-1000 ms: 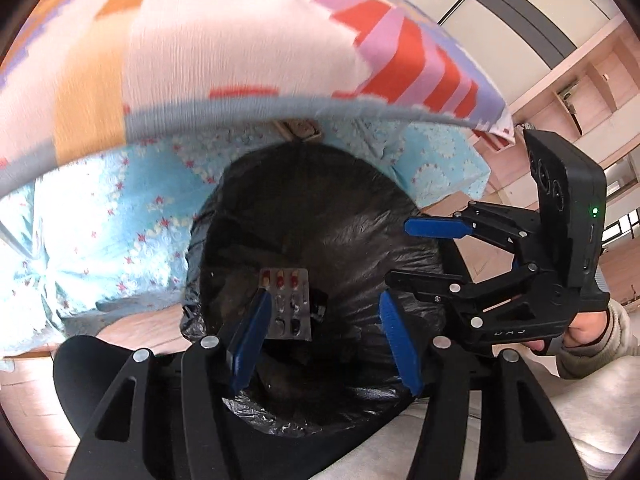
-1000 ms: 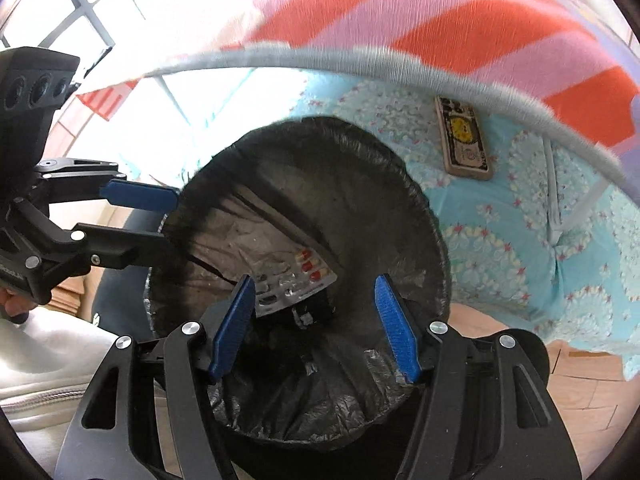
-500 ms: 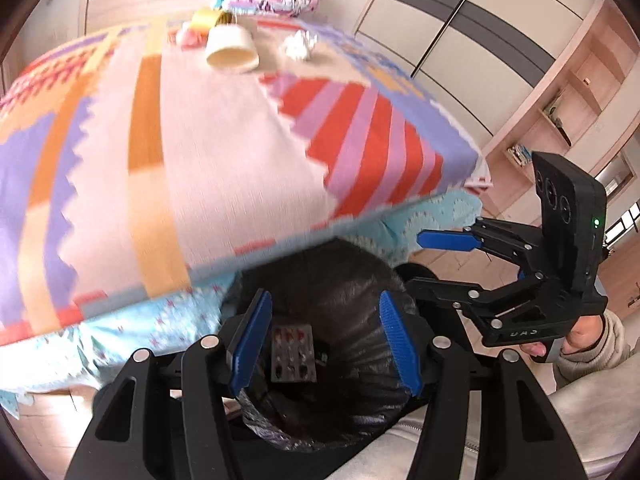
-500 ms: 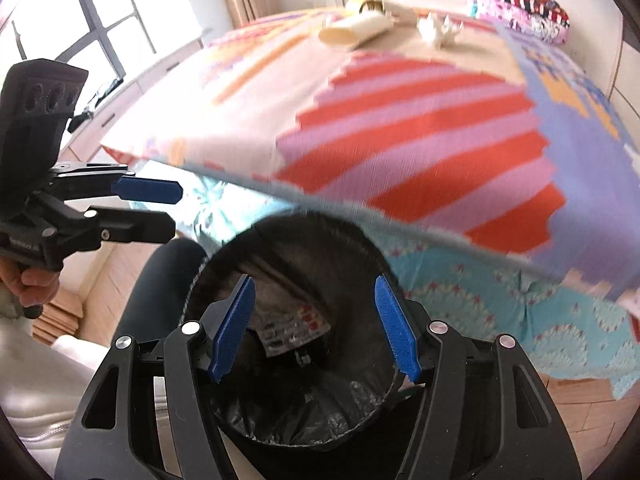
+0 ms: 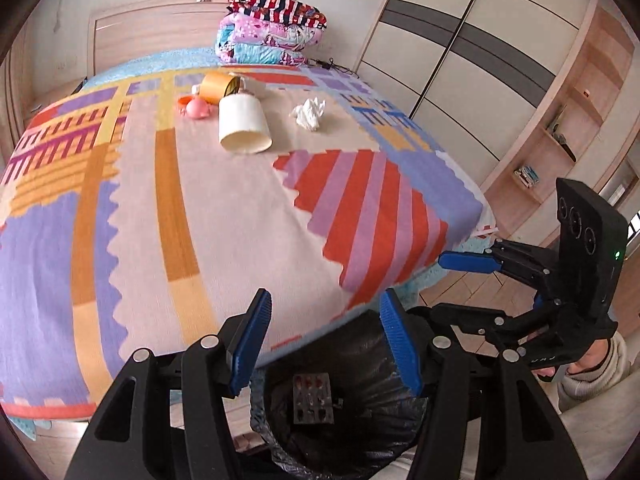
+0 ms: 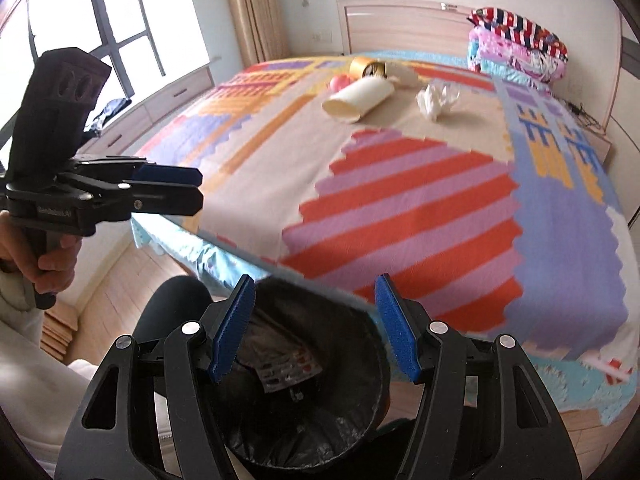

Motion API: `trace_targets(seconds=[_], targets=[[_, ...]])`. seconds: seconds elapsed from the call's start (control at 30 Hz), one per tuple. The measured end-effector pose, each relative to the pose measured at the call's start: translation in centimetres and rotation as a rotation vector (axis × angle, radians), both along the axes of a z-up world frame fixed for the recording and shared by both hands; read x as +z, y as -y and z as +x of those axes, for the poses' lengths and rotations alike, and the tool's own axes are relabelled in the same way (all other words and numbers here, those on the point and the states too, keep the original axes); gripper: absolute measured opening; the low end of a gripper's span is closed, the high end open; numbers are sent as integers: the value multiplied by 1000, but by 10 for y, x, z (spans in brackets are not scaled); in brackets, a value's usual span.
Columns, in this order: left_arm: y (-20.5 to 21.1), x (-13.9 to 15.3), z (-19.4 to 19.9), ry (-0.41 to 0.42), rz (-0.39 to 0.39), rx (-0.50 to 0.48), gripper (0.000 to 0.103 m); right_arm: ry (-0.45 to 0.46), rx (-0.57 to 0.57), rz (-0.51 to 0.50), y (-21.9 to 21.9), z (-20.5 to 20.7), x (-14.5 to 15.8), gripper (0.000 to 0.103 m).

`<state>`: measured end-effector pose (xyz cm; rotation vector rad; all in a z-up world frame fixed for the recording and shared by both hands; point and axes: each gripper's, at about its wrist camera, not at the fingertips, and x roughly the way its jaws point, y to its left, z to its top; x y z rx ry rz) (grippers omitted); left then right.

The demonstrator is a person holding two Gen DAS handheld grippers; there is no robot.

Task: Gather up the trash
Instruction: 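Grasp the crumpled white tissue with the right tool while the left tool grasps the paper tube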

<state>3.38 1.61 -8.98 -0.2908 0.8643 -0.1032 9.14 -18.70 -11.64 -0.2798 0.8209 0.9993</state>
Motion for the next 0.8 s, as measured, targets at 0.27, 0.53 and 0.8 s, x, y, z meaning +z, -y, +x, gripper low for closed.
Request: trace_targets(seconds=[0.27, 0.53, 0.8], targets=[[-10, 15, 20, 23, 23, 21, 54, 48, -11, 26, -6, 24, 19, 62], [-28, 29, 50, 44, 42, 56, 63, 89, -31, 57, -16, 55, 36, 62], [-46, 30, 94, 37, 51, 72, 63, 134, -51, 57, -27, 94, 49, 62]])
